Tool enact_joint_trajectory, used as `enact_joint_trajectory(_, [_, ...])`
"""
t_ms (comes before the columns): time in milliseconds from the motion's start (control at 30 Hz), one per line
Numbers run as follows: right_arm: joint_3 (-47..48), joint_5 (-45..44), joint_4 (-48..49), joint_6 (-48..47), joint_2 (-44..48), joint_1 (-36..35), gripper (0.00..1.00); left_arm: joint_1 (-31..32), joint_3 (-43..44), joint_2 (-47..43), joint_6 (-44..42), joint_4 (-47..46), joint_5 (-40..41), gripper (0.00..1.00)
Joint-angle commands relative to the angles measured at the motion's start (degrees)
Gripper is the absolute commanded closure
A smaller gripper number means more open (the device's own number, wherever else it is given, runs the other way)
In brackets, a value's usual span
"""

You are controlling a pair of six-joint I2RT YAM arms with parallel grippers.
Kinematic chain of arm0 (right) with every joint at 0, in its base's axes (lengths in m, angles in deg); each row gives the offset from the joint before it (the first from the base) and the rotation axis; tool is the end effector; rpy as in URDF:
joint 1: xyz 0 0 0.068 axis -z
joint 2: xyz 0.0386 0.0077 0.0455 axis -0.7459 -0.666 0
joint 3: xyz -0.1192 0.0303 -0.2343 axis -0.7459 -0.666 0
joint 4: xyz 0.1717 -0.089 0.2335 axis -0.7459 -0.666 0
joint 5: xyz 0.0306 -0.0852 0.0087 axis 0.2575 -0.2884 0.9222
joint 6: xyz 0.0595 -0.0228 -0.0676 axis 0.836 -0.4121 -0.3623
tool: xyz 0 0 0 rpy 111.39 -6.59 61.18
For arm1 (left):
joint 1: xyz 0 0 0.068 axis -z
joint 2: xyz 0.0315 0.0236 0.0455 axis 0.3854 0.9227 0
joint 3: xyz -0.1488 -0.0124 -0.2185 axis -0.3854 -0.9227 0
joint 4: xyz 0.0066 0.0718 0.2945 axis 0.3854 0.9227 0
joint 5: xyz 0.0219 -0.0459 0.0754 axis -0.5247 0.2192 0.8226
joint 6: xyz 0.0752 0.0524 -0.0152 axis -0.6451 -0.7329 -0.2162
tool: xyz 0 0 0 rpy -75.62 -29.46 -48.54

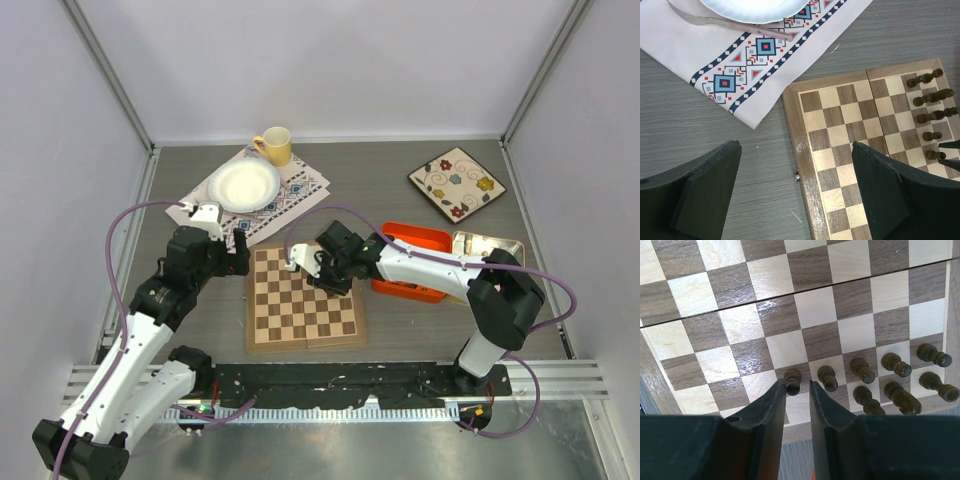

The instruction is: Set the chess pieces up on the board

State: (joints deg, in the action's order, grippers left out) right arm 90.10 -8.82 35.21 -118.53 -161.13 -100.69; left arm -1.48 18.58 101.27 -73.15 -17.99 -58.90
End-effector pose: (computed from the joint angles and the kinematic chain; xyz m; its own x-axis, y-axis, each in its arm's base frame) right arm 0.2314 0.3287 0.1401 -0.0338 -0.8422 -0.5380 -0.9878 0.1099 -0.1100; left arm 0.2438 -0.0809 0.2666 -0.5107 -0.0675 -0.8571 0.1101 0.9836 -0.1431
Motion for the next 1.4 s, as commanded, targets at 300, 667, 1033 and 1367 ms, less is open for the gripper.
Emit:
enact_joint_trajectory(300, [1.6, 0.5, -1.2, 0.3, -0.9, -0.4, 0.77, -0.3, -0.1, -0.9, -0.7, -2.7, -0.9, 0.04])
enact_joint_trajectory(667, [1.1, 0.2, -2.2, -0.5, -0.2, -0.5, 0.82, -0.3, -0.1, -0.8, -0.7, -2.7, -1.1, 0.04])
enact_joint_trajectory(1033, [0.9, -0.7, -3.2, -1.3, 0.5, -0.4, 0.82, -0.3, -0.1, -0.8, -0.6, -2.7, -1.2, 0.04])
enact_joint_trajectory(1367, [1.0, -1.2, -3.5, -1.6, 0.6, -0.5, 0.81, -0.3, -0.1, -0.8, -0.6, -2.7, -1.3, 0.04])
